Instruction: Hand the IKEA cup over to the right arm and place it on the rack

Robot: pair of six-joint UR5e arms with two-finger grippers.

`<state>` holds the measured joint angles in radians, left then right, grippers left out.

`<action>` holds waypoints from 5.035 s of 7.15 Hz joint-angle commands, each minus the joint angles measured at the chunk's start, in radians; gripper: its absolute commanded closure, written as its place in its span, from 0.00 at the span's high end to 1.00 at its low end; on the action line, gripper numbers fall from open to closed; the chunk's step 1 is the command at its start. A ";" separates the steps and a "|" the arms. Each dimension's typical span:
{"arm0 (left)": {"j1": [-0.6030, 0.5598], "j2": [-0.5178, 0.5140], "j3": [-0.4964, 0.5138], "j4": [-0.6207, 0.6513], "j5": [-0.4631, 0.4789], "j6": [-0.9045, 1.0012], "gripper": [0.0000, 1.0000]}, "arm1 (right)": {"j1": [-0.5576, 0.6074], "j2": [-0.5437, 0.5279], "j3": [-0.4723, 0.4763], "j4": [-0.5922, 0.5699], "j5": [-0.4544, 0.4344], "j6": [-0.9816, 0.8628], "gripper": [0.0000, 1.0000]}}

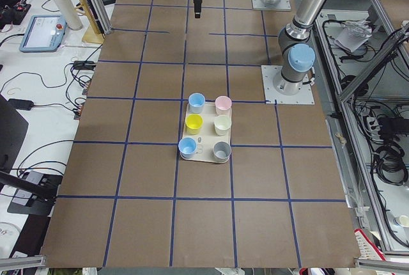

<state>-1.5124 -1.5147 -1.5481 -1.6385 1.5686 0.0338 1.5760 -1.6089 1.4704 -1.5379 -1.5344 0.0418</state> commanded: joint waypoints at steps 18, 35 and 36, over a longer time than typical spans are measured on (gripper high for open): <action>0.712 -0.320 -0.280 0.626 -0.025 1.132 1.00 | -0.249 0.017 -0.021 0.481 0.635 -0.188 1.00; 0.724 -0.392 -0.279 0.612 0.051 0.971 0.00 | -0.142 0.009 0.016 0.440 1.084 -0.287 1.00; 0.727 -0.392 -0.282 0.612 0.041 0.969 0.00 | -0.142 0.007 0.016 0.441 1.137 -0.289 1.00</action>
<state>-0.7878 -1.9067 -1.8274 -1.0262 1.6185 1.0051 1.4313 -1.6023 1.4854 -1.0977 -0.4566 -0.2259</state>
